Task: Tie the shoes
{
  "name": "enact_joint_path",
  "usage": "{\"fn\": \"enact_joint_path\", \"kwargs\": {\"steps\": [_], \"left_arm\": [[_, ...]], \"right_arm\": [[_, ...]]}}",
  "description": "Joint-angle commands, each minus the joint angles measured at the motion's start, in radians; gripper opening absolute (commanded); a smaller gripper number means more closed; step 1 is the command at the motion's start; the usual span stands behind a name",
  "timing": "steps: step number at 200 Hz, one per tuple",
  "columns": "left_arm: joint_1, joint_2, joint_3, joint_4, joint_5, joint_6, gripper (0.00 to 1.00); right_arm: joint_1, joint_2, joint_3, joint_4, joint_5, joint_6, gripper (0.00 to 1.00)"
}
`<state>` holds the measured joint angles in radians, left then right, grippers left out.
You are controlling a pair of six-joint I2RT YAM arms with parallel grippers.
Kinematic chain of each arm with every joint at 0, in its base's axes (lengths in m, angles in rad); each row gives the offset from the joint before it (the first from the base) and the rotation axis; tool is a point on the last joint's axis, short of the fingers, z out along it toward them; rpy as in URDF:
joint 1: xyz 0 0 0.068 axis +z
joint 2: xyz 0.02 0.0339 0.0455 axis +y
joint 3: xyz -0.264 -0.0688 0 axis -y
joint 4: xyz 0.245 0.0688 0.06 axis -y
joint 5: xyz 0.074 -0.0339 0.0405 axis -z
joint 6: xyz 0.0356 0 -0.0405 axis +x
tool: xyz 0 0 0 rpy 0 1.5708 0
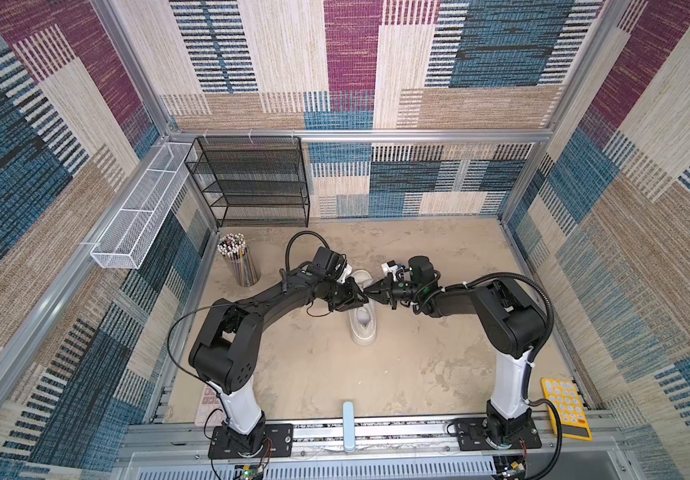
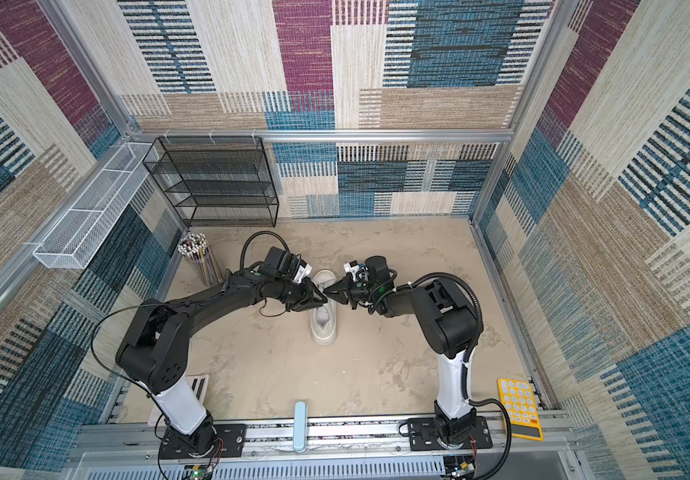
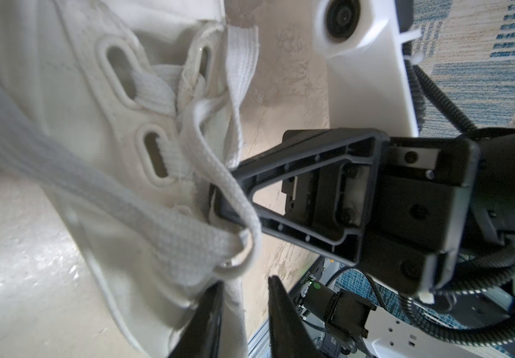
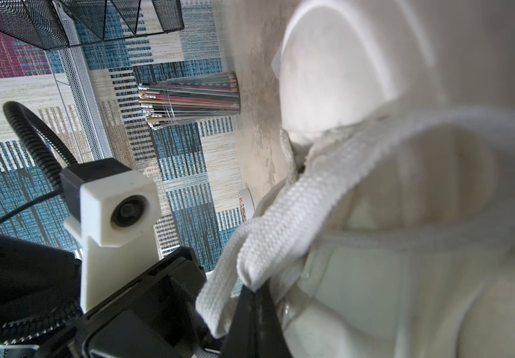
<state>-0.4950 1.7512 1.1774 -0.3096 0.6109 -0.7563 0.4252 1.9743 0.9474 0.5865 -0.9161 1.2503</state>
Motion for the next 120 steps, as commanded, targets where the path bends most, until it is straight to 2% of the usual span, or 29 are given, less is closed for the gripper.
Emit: {"fn": "enact_joint_path", "kwargs": {"steps": [1, 86, 91, 120], "left_arm": [[0.002, -0.020, -0.018, 0.040, -0.023, -0.024, 0.29], [-0.002, -0.027, -0.036, 0.069, -0.023, -0.041, 0.29], [-0.002, -0.030, -0.039, 0.069, -0.058, -0.041, 0.29], [-0.005, -0.036, -0.051, 0.071, -0.075, -0.043, 0.30]], "right_arm": [[-0.002, 0.005, -0.005, 0.059, -0.023, 0.026, 0.00], [-0.003, 0.017, -0.050, 0.186, -0.030, 0.123, 0.00], [-0.003, 0.020, -0.054, 0.206, -0.033, 0.138, 0.00], [-0.003, 0.032, -0.072, 0.285, -0.041, 0.192, 0.00]]}}
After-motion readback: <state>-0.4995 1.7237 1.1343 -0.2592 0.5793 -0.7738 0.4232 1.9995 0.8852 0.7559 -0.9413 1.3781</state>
